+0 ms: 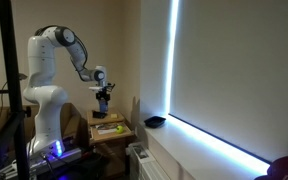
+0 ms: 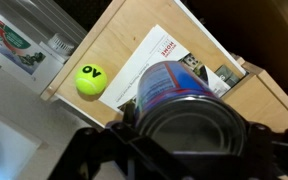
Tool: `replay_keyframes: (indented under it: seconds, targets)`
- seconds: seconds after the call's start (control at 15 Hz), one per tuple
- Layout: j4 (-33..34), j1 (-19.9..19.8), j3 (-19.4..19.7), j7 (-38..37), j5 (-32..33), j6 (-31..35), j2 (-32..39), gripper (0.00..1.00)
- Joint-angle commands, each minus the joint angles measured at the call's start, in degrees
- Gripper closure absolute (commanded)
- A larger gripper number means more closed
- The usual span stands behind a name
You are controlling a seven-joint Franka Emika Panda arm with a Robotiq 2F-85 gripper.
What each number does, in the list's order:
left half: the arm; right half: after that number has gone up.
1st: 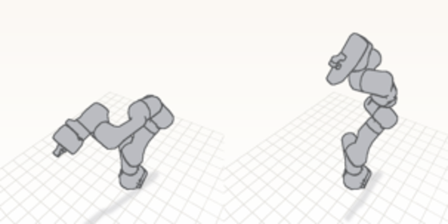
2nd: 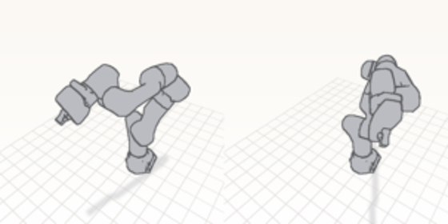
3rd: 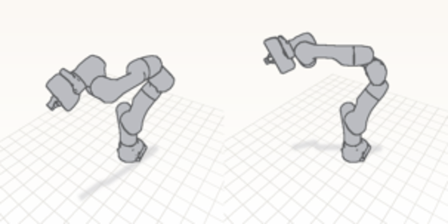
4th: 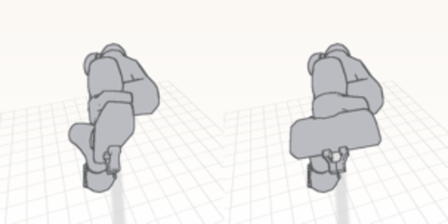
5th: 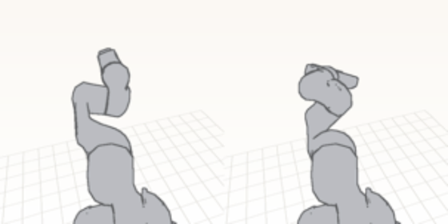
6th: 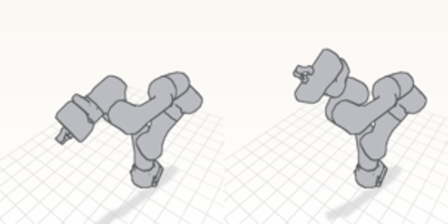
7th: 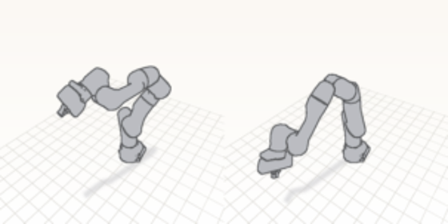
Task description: Pick up the can from the flat drawer and put it in the black tray on the right
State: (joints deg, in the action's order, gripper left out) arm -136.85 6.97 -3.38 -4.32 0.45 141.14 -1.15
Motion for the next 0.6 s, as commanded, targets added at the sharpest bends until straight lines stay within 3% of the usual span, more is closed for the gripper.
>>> replay_keyframes:
  seconds: [0.0,0.13,0.2,0.33,0.53]
  targets:
    - [-0.09,-0.76,-0.70,0.04,-0.04,-0.14,-0.41,0.17]
    - [-0.12,-0.55,-1.00,-0.02,-0.02,0.30,1.10,0.17]
    - [-0.13,-0.39,-1.16,-0.12,0.00,0.48,1.95,0.42]
    - [1.87,-1.70,0.62,-4.43,5.80,1.23,7.19,0.42]
    - [3.84,-4.77,5.74,-9.99,12.99,2.21,7.52,0.42]
